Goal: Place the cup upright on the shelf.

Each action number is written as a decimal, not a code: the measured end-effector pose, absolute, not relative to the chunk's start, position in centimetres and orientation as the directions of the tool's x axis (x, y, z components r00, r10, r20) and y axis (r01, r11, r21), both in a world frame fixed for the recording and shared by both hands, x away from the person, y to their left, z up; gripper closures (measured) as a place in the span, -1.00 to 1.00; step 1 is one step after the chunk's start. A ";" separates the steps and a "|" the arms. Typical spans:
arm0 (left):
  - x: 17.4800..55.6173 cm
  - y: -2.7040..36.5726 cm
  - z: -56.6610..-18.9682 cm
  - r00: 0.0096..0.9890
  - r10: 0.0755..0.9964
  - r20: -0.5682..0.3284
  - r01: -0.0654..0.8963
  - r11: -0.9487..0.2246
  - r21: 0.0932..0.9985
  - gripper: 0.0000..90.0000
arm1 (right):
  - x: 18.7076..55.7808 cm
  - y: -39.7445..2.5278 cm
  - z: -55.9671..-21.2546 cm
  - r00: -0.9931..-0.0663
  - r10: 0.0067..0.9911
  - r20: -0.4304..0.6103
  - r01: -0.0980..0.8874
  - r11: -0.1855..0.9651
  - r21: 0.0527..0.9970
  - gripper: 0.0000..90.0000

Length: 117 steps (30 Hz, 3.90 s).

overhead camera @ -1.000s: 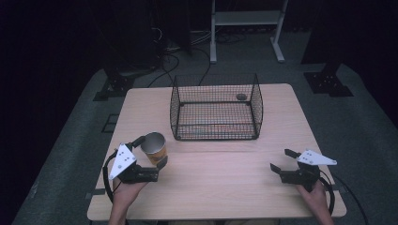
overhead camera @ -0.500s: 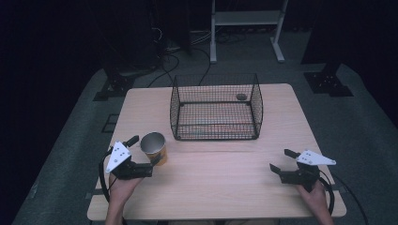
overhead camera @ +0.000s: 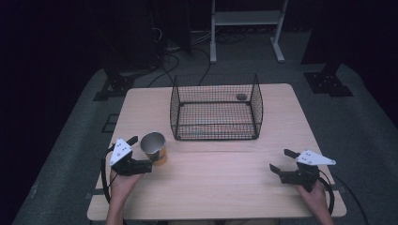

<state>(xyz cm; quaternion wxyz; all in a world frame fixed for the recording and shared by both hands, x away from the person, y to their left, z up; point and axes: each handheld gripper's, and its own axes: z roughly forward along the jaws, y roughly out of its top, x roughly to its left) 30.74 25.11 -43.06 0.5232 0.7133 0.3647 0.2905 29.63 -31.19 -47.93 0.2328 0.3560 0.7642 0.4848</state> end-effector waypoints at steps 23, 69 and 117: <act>32.1 24.3 -44.1 0.583 0.813 0.019 0.280 -0.223 0.934 -1.00 | 29.7 -31.2 -47.9 -0.642 0.766 -0.010 0.319 0.279 0.905 -0.71; 32.6 23.0 -44.2 0.630 0.776 0.021 0.248 -0.226 0.942 -0.70 | 29.7 -31.4 -47.9 -0.638 0.770 0.013 0.324 0.253 0.912 -0.71; 33.9 13.7 -36.6 0.845 0.533 0.036 0.131 -0.271 0.954 -0.70 | 29.7 -31.6 -47.9 -0.641 0.767 0.020 0.318 0.242 0.917 -0.71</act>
